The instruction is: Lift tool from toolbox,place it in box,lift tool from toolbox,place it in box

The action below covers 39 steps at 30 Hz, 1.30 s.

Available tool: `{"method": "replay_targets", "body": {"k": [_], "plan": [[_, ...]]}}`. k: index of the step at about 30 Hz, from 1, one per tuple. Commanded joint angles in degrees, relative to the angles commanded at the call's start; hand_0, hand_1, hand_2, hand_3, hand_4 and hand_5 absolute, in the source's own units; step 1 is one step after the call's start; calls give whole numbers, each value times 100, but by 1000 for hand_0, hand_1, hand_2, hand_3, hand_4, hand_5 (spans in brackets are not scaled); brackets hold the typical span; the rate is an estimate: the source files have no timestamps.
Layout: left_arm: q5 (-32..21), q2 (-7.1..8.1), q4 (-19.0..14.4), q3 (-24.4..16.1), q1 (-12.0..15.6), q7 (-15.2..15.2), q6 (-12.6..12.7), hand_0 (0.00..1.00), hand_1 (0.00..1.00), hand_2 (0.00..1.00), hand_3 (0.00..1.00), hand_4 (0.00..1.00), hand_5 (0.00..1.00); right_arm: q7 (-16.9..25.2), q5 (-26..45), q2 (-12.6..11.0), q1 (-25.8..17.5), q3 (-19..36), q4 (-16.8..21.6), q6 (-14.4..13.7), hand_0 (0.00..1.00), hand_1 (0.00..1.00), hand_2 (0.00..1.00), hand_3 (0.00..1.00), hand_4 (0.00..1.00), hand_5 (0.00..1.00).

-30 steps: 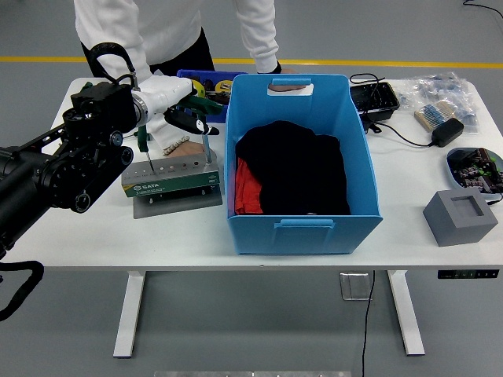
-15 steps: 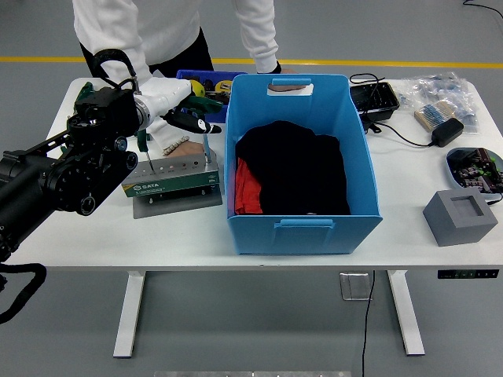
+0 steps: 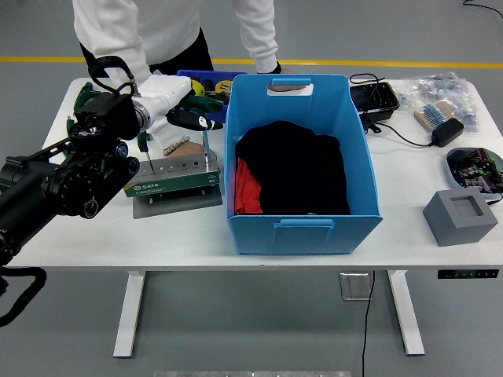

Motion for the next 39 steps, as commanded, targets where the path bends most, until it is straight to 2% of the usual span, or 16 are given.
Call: {"method": "replay_targets", "body": {"k": [3,4,9,10,15,16,17,21,22,29,39], "plan": [[28,17,-42,51,-14,-74,102,76,2,14,64,998,712,7,25,-1,2,-18,0,2,739,732,777,611,828,746],[38,24,-56,71,-22,-99,133,68,2,4,51,998,672,9,31,-2,4,-22,0,2,739,731,776,611,827,745],[30,62,-100,153,-54,-201,294,68,2,4,51,998,672,15,55,-6,7,-34,-1,4,739,731,776,611,827,745],[26,71,-104,170,-61,-222,320,63,2,2,44,823,564,15,58,-6,7,-37,-1,5,740,731,776,610,826,744],[-14,116,-147,228,-79,-289,422,63,2,2,44,823,564,22,86,-8,7,-53,-2,6,740,731,776,610,826,744],[-20,121,-157,231,-81,-294,431,61,2,2,42,754,507,23,89,-8,6,-54,-2,6,740,732,775,609,826,743],[-24,126,-167,233,-83,-297,438,61,2,2,42,754,507,23,94,-8,5,-57,-2,7,740,732,775,609,826,743],[-9,161,-255,242,-116,-262,396,61,2,2,42,754,507,20,88,-11,5,-51,-3,8,740,732,775,609,826,743],[15,168,-274,251,-124,-246,378,62,2,2,42,721,458,18,80,-13,6,-46,-3,7,740,732,775,610,825,744],[-11,234,-380,369,-257,-179,267,63,2,2,43,710,435,22,84,-19,8,-50,-2,3,738,731,775,610,826,745],[-270,395,-550,523,-518,-105,-73,64,2,2,44,700,408,25,80,-28,9,-48,-3,2,737,731,775,609,826,746]]}}
